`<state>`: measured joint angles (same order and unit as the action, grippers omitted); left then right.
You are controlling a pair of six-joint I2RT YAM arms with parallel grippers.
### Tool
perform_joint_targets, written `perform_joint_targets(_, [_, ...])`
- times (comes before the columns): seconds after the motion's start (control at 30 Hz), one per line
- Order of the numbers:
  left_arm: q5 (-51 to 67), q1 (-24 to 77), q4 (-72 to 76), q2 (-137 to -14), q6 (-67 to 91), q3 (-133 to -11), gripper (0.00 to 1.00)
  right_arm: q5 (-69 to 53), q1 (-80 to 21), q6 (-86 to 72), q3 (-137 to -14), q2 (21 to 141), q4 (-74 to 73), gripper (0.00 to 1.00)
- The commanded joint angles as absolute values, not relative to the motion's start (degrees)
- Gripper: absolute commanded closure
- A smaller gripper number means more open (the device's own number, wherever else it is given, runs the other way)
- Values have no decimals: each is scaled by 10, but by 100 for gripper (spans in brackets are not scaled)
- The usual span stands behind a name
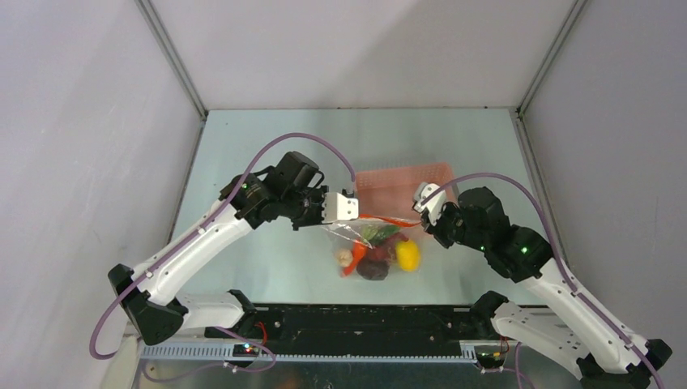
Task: Place the food in the zip-top bag and seal the zipper
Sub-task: Zip the zipper food storage bag at the center of the board.
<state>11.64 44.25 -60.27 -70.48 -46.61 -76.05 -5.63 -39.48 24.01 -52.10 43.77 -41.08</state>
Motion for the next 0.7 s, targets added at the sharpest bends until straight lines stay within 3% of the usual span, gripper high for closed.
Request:
perform_joint_targets(0.0, [32, 424, -654, -684, -491, -752, 100, 29, -378, 236, -534, 410, -462, 100])
perform_joint_targets(0.37, [2, 421, -637, -674, -497, -744, 98, 1, -371, 228, -522, 387, -445, 100])
perform_joint_targets(0.4, [2, 421, -625, -674, -494, -744, 90, -9, -371, 228, -522, 385, -439, 100])
perform_joint_targets(0.57, [31, 421, -571, -659, -466, -759, 73, -117, -373, 227, -522, 380, -379, 100])
perform_joint_targets(0.6, [39, 422, -561, -651, -458, -765, 59, -135, -377, 225, -522, 380, -370, 100])
perform_joint_targets(0.63, [61, 422, -557, -647, -453, -776, 50, -143, -382, 222, -522, 380, -355, 100])
perform_joint_targets(0.67, [72, 421, -549, -639, -444, -781, 29, -156, -385, 222, -522, 381, -349, 100])
